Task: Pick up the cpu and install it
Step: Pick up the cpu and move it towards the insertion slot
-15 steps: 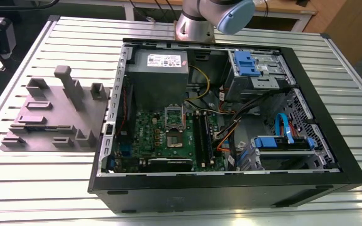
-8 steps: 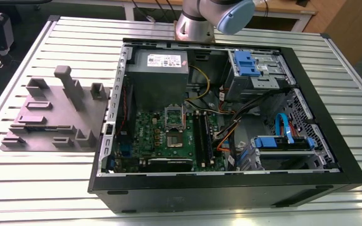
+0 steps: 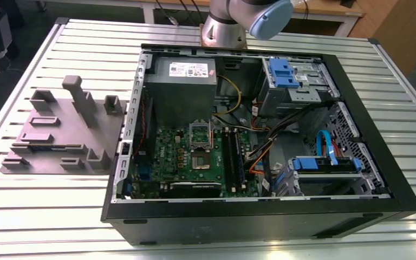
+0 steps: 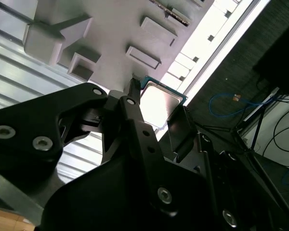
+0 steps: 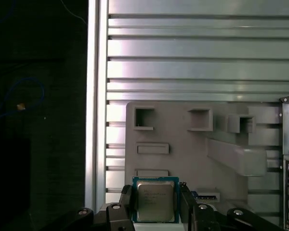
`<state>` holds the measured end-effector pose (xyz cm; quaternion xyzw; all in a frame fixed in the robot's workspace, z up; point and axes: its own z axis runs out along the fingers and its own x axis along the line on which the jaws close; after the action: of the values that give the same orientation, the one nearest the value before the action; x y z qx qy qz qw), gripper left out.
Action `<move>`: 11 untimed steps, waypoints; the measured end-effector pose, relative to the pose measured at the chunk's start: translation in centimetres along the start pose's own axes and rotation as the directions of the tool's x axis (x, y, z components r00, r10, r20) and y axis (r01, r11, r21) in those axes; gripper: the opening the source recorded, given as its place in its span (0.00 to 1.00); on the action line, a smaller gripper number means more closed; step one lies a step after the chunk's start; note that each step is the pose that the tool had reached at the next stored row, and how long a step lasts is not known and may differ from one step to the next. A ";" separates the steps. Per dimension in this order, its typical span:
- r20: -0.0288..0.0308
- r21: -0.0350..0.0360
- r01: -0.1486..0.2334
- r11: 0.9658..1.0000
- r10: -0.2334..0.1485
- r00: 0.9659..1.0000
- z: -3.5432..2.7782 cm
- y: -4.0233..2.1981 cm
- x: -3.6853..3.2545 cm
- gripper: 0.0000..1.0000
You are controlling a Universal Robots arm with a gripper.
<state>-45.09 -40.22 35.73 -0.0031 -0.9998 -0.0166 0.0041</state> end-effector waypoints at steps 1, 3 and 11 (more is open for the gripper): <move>0.000 0.000 -0.001 1.000 0.001 1.000 -0.14 0.02 0.00 0.47; 0.000 0.002 -0.002 1.000 0.002 1.000 -0.38 0.05 0.00 0.47; 0.001 0.007 -0.008 1.000 0.008 1.000 -1.02 0.15 0.01 0.47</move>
<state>-45.09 -40.11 36.75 -0.0069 -0.9999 -0.0131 0.0038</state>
